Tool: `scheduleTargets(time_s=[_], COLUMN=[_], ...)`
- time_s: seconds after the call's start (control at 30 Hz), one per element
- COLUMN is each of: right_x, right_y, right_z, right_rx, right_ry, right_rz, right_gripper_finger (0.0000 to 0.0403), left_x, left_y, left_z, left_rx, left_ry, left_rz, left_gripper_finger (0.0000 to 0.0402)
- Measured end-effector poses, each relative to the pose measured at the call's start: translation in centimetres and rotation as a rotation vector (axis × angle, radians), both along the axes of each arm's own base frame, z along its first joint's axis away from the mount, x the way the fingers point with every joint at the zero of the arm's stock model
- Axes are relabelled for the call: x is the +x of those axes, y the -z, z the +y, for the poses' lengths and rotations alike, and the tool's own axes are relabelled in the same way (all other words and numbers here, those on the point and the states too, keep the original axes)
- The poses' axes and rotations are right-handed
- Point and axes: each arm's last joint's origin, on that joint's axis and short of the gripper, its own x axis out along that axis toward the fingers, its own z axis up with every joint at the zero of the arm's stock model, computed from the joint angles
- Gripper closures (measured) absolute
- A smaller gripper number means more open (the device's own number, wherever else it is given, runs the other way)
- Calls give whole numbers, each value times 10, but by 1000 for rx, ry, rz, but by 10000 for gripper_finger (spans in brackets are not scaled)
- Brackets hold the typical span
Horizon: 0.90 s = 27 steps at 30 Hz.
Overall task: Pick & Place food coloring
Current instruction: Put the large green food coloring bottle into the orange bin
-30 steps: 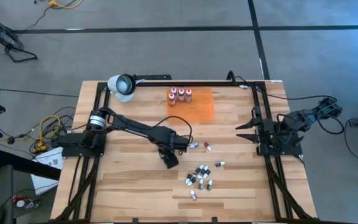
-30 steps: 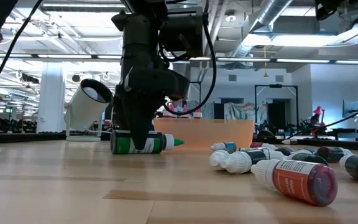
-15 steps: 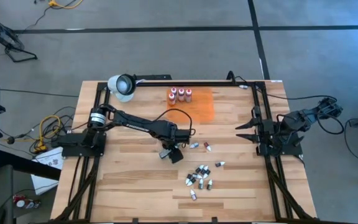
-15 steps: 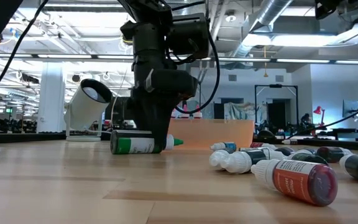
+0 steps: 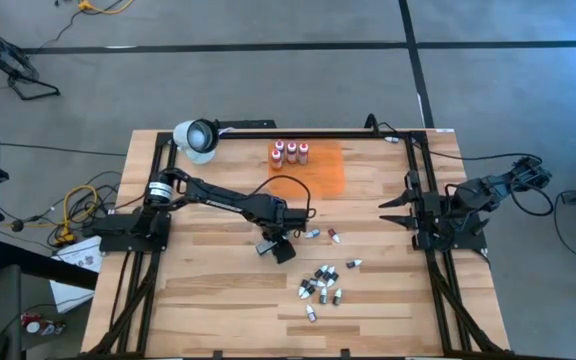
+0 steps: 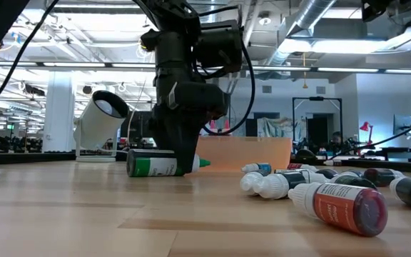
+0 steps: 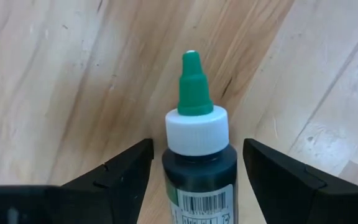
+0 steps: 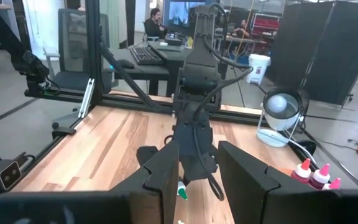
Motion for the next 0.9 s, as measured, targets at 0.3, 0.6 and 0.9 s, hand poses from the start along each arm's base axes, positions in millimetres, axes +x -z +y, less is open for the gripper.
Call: scheduleTargets(time_s=[0.3, 0.6, 0.9], right_x=[0, 0, 0], right_y=[0, 0, 0], right_z=[0, 0, 0], right_rx=[0, 0, 0], right_ry=[0, 0, 0], right_rz=[0, 0, 0], right_gripper_finger=[297, 297, 297], left_x=[-6, -7, -7], left_y=[1, 1, 2], left_z=[0, 1, 1], left_rx=[0, 11, 16], left_ry=[2, 9, 7], left_rz=[65, 72, 70], left_gripper_finger=[152, 155, 209])
